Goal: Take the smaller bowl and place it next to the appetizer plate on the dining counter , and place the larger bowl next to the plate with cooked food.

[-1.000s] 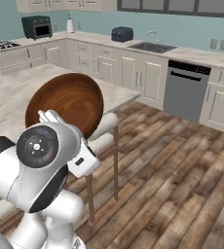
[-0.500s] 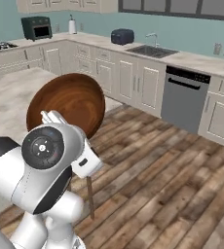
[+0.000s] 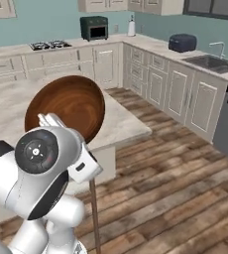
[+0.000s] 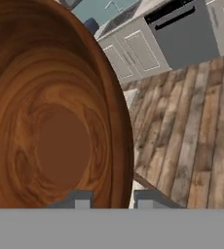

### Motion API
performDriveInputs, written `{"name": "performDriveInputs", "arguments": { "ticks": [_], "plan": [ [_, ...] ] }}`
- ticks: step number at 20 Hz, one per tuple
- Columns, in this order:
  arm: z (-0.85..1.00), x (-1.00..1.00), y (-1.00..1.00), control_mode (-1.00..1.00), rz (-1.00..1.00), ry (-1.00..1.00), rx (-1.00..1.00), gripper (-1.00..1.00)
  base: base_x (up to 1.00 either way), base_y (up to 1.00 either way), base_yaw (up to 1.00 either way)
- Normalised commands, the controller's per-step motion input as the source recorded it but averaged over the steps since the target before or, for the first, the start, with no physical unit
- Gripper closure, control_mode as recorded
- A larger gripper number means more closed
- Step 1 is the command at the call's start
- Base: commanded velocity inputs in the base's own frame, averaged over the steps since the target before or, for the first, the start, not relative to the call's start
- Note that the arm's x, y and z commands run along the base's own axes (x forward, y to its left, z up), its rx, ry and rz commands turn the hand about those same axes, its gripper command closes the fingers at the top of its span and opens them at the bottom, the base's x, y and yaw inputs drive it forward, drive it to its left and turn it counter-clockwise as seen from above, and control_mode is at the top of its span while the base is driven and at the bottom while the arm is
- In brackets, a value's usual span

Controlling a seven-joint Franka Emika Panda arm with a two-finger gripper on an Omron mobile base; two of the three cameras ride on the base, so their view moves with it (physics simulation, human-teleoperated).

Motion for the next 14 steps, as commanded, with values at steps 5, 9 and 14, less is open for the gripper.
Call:
{"name": "performDriveInputs", "arguments": {
  "ticks": [5,9,14],
  "plan": [
    [0.00,0.00,0.00,1.00,0.00,0.00,0.00,1.00,1.00,-0.13,0.58],
    [0.00,0.00,0.00,1.00,0.00,0.00,0.00,1.00,1.00,-0.16,0.60],
    [0.00,0.00,0.00,1.00,0.00,0.00,0.00,1.00,1.00,-0.17,0.60]
  ]
}}
